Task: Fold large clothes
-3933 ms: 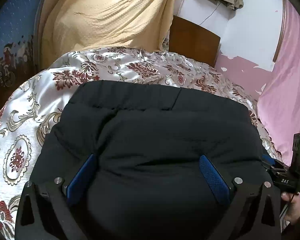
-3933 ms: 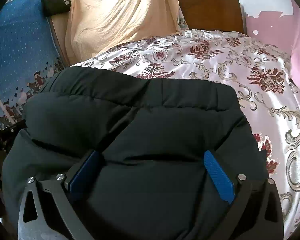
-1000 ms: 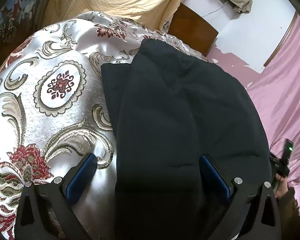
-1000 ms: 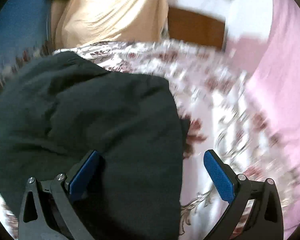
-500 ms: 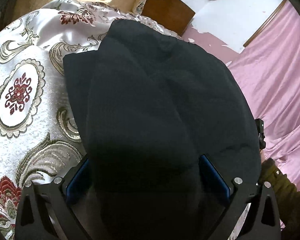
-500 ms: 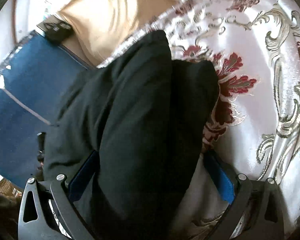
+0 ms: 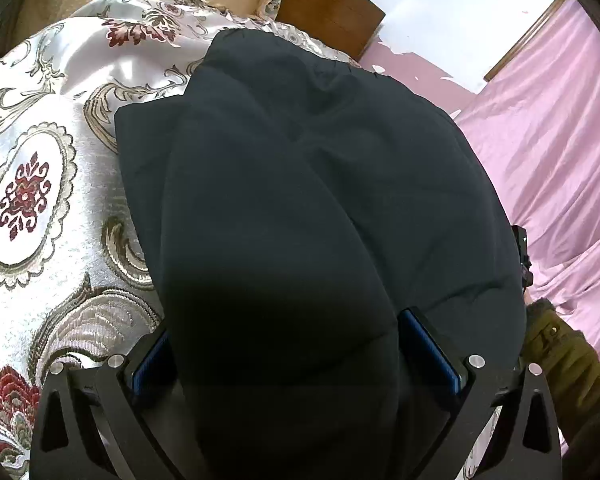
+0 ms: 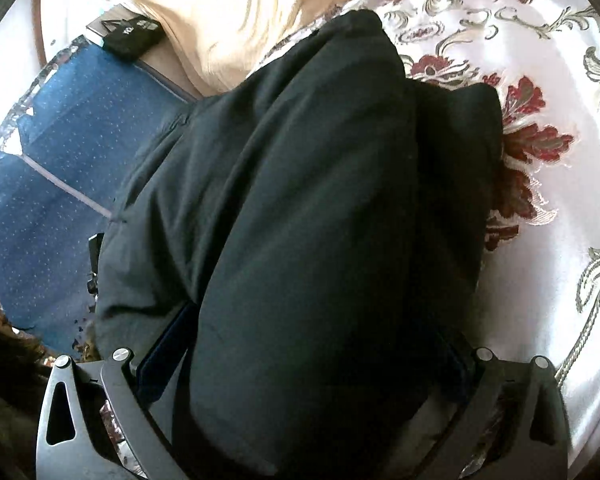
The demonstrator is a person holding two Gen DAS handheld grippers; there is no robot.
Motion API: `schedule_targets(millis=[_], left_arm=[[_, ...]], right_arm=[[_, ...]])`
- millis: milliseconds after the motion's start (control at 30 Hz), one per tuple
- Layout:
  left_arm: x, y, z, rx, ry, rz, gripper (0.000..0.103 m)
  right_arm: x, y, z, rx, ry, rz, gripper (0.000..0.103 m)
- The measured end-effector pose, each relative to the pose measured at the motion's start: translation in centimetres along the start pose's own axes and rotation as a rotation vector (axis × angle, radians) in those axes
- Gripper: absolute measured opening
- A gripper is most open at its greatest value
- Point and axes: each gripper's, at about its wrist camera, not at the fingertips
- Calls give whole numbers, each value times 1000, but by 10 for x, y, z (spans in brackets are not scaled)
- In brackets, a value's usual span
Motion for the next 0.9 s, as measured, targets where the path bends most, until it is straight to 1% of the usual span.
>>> schedule_targets(millis=[267, 300, 333, 400, 467, 567, 667, 700, 733, 767, 800, 833, 867, 900], left_arm=[[-1, -3, 3, 10, -6, -8, 103], [-1, -4, 3, 12, -6, -11, 103], [-1, -5, 3, 14, -5, -14, 103], [-2, -6, 4, 15, -3, -19, 103], [-2, -6, 8, 12, 9, -23, 103], [0, -6, 10, 6, 16, -24, 103], [-5, -7, 7, 11, 3, 14, 102], [-7, -7, 7, 22, 15, 25, 99], [-8, -8, 8, 40, 41, 34, 92], [-8, -9, 10, 49, 67, 38, 87], [-10, -6, 11, 52, 101, 47, 74], [-14, -3, 11, 50, 125, 61, 60], [-17, 0, 12, 47, 138, 76, 53], [-23, 4, 13, 41, 147, 100, 43]], right_arm=[[13, 0, 9, 35, -30, -45, 102], [25, -17, 16, 38, -41, -53, 102], [27, -20, 16, 45, -52, -64, 102], [26, -24, 19, 62, -70, -100, 102], [39, -26, 19, 84, -84, -151, 102], [54, -28, 18, 84, -123, -186, 102], [68, -28, 15, 68, -137, -235, 102], [73, -28, 13, 62, -131, -254, 102], [80, -28, 12, 58, -125, -269, 101], [85, -26, 10, 54, -119, -284, 97], [90, -26, 9, 51, -114, -292, 89], [98, -23, 9, 45, -99, -298, 83], [108, -20, 10, 37, -71, -309, 72], [117, -17, 11, 31, -47, -322, 62]])
Point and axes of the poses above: each gripper's, at about its wrist camera, not at the fingertips, and y roughly against the way its jaws point, x to its left, z to its top, and after that the axes turned 1 degree about y, right-handed
